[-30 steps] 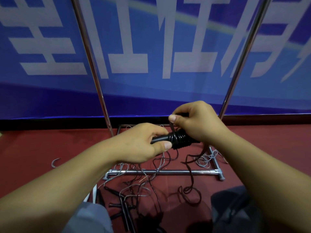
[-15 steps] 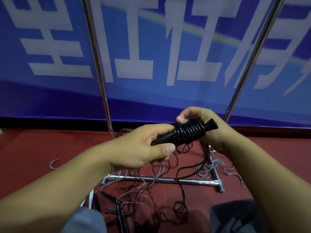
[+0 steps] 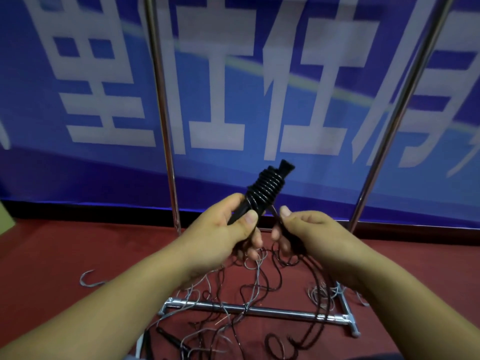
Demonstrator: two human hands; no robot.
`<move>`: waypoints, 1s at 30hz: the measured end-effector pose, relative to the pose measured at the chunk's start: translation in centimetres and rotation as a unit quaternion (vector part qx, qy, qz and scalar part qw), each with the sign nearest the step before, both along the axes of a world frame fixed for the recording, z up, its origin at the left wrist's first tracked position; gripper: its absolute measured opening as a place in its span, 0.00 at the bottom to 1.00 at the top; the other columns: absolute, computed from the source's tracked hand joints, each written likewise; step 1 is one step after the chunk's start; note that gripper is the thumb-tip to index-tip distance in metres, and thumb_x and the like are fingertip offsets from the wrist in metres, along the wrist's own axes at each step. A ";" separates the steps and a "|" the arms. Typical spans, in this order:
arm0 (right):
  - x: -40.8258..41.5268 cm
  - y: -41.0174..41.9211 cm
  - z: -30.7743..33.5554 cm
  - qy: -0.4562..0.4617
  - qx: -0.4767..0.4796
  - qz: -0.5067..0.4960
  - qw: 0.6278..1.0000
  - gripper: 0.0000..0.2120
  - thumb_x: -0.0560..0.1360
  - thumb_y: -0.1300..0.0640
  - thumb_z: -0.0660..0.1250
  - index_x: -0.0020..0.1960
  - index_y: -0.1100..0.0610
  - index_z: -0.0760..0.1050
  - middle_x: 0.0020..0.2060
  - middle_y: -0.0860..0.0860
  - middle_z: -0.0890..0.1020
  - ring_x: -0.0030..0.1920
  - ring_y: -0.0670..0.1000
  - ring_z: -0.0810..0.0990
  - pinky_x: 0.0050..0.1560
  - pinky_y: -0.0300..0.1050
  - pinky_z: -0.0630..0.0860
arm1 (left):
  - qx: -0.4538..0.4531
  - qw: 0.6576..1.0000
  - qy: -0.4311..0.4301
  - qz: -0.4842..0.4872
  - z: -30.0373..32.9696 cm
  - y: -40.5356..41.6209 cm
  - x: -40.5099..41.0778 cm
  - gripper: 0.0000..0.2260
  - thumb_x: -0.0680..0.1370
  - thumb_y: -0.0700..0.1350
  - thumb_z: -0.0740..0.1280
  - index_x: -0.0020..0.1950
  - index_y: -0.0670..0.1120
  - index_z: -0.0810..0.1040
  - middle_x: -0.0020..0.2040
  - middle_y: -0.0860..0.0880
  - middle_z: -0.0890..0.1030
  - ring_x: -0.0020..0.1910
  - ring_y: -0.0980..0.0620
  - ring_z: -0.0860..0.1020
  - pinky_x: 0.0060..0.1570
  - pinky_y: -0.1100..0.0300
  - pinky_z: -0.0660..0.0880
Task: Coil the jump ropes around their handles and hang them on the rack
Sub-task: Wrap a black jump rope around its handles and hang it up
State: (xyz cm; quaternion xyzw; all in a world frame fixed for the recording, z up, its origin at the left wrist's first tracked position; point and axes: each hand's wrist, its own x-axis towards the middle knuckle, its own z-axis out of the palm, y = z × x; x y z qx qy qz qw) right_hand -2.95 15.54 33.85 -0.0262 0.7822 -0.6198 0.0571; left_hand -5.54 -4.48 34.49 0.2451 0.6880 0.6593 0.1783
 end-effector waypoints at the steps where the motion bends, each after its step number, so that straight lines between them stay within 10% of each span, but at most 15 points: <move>1: 0.1 -0.1 0.0 -0.008 -0.030 -0.007 1.000 0.21 0.81 0.43 0.58 0.44 0.58 0.80 0.30 0.52 0.76 0.32 0.49 0.74 0.40 0.44 0.70 | 0.006 1.000 -0.001 0.021 0.0 0.1 -0.1 0.09 0.84 0.43 0.58 0.63 0.45 0.73 0.34 0.49 0.79 0.32 0.51 0.78 0.35 0.61 0.75; 9: 0.3 0.0 0.1 -0.010 -0.055 -0.048 0.997 0.04 0.80 0.59 0.67 0.51 0.59 0.74 0.32 0.53 0.73 0.27 0.48 0.68 0.27 0.40 0.66 | 0.001 0.984 0.043 0.171 -0.3 0.4 -1.0 0.06 0.84 0.45 0.59 0.55 0.48 0.76 0.33 0.52 0.77 0.29 0.53 0.73 0.34 0.61 0.72; 30: 1.4 -0.2 0.0 0.108 0.276 -0.024 0.955 0.12 0.79 0.48 0.67 0.39 0.49 0.79 0.27 0.41 0.77 0.28 0.40 0.72 0.31 0.32 0.69 | -0.292 0.895 0.209 0.264 -1.7 -1.3 -3.3 0.09 0.81 0.55 0.62 0.44 0.53 0.73 0.32 0.52 0.76 0.33 0.50 0.77 0.35 0.54 0.72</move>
